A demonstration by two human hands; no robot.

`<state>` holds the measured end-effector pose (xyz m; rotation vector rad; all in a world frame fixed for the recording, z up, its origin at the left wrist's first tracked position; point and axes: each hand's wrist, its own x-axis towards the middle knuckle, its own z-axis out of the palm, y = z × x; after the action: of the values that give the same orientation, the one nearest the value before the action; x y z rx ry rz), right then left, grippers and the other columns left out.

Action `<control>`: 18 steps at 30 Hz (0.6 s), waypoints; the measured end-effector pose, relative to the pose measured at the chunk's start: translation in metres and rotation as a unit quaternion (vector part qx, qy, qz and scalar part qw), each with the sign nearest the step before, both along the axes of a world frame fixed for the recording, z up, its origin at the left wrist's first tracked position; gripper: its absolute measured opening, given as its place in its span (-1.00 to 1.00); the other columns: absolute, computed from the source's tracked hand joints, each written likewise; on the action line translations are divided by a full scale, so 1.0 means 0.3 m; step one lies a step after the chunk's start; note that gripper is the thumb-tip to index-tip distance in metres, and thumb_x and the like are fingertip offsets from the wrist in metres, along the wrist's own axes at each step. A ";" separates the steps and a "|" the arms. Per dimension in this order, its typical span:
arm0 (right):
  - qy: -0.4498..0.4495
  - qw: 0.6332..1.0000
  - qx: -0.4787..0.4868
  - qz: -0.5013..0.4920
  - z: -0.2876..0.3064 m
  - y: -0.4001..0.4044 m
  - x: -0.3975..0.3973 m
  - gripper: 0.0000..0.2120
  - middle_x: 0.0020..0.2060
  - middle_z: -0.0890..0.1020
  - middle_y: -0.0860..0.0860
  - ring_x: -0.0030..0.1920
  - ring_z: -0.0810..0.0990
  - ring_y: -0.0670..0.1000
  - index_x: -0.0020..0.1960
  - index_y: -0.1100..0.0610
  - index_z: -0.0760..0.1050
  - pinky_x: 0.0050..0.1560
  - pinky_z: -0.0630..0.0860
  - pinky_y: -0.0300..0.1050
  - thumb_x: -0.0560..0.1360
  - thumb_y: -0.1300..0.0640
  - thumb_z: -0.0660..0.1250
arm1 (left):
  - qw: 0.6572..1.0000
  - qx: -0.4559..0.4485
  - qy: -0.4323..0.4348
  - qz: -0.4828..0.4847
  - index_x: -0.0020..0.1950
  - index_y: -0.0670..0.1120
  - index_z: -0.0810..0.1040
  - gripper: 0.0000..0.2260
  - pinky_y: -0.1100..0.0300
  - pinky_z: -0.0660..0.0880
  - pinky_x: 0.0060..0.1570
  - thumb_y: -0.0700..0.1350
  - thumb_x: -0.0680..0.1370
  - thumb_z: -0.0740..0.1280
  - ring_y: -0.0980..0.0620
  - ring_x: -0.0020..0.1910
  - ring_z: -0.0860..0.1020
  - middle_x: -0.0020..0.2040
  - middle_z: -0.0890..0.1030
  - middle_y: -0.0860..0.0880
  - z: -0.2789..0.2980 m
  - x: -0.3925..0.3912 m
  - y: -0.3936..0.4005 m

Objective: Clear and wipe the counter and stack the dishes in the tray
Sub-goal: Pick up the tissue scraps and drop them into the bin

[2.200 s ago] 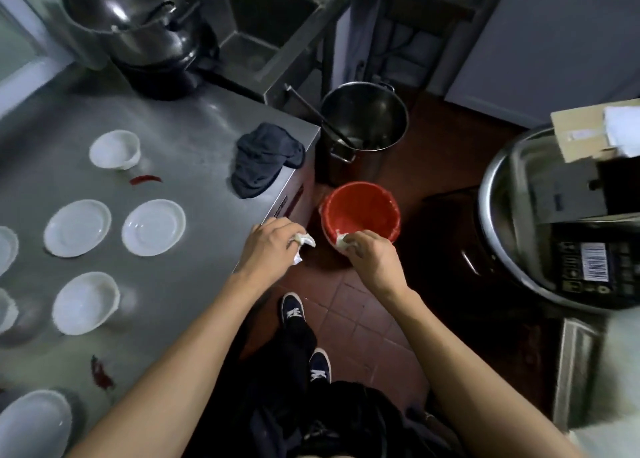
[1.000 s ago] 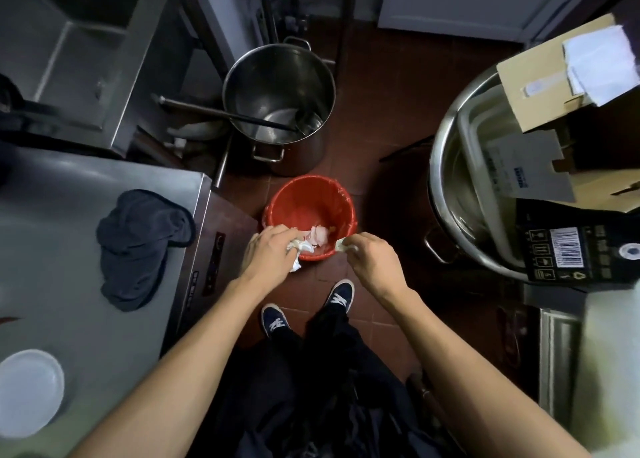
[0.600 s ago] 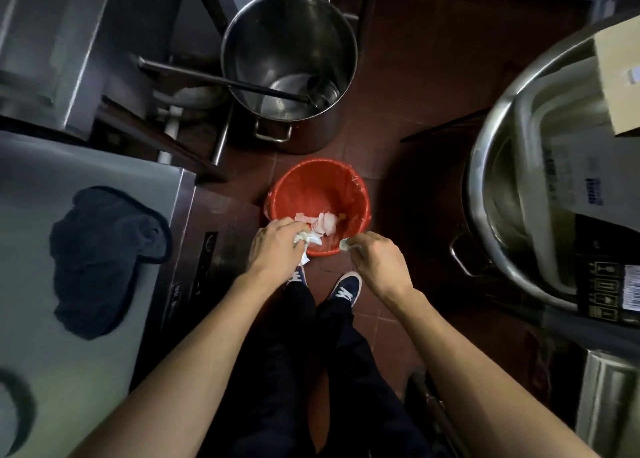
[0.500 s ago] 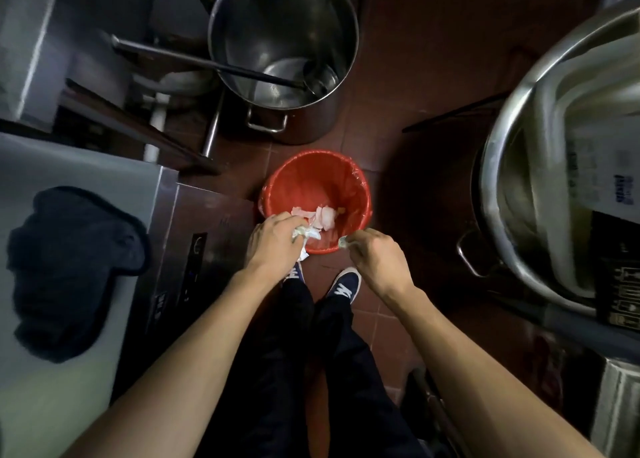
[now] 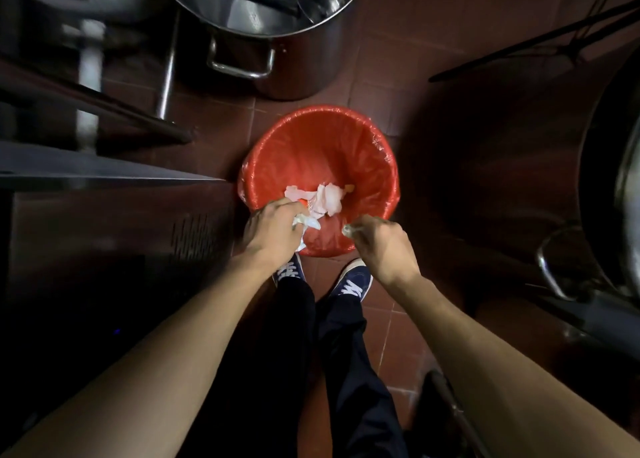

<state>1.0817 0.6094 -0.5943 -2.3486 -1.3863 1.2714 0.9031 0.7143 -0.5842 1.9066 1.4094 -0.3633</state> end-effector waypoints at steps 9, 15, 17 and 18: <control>0.007 0.998 -0.012 -0.066 -0.232 0.052 -0.021 -0.84 -0.01 0.68 0.08 -0.04 0.66 0.14 0.12 0.00 0.56 -0.07 0.59 0.08 0.56 0.13 0.29 | 1.000 -0.022 -0.004 0.005 0.21 0.06 0.60 -0.73 0.09 0.48 0.04 -0.17 0.55 0.33 -0.10 0.10 0.57 0.19 0.58 0.06 -0.215 0.003 0.061; 0.010 0.998 -0.024 -0.052 -0.230 0.028 -0.024 -0.68 0.17 0.60 0.11 0.12 0.60 0.17 0.29 0.09 0.48 0.08 0.56 0.08 0.53 0.18 0.29 | 1.000 -0.022 0.015 0.002 0.35 0.06 0.49 -0.64 0.03 0.45 0.20 -0.12 0.56 0.34 -0.08 0.27 0.48 0.29 0.55 0.03 -0.222 -0.010 0.045; 0.004 0.999 -0.023 -0.041 -0.212 0.022 -0.017 -0.69 0.13 0.60 0.12 0.09 0.59 0.17 0.25 0.10 0.49 0.06 0.55 0.06 0.51 0.20 0.30 | 1.000 -0.020 0.018 0.004 0.35 0.07 0.49 -0.66 0.02 0.46 0.22 -0.08 0.56 0.34 -0.07 0.27 0.49 0.29 0.55 0.03 -0.199 -0.013 0.040; 0.000 0.999 -0.022 -0.031 -0.198 0.021 -0.014 -0.70 0.12 0.60 0.12 0.09 0.59 0.17 0.25 0.11 0.49 0.07 0.54 0.05 0.51 0.20 0.30 | 1.000 -0.022 0.019 0.006 0.34 0.07 0.50 -0.67 0.01 0.47 0.22 -0.07 0.57 0.33 -0.08 0.26 0.49 0.28 0.56 0.02 -0.183 -0.014 0.038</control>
<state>1.0776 0.6156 -0.6538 -2.4017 -1.2865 1.2980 0.8989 0.7256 -0.6391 1.8641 1.4248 -0.4236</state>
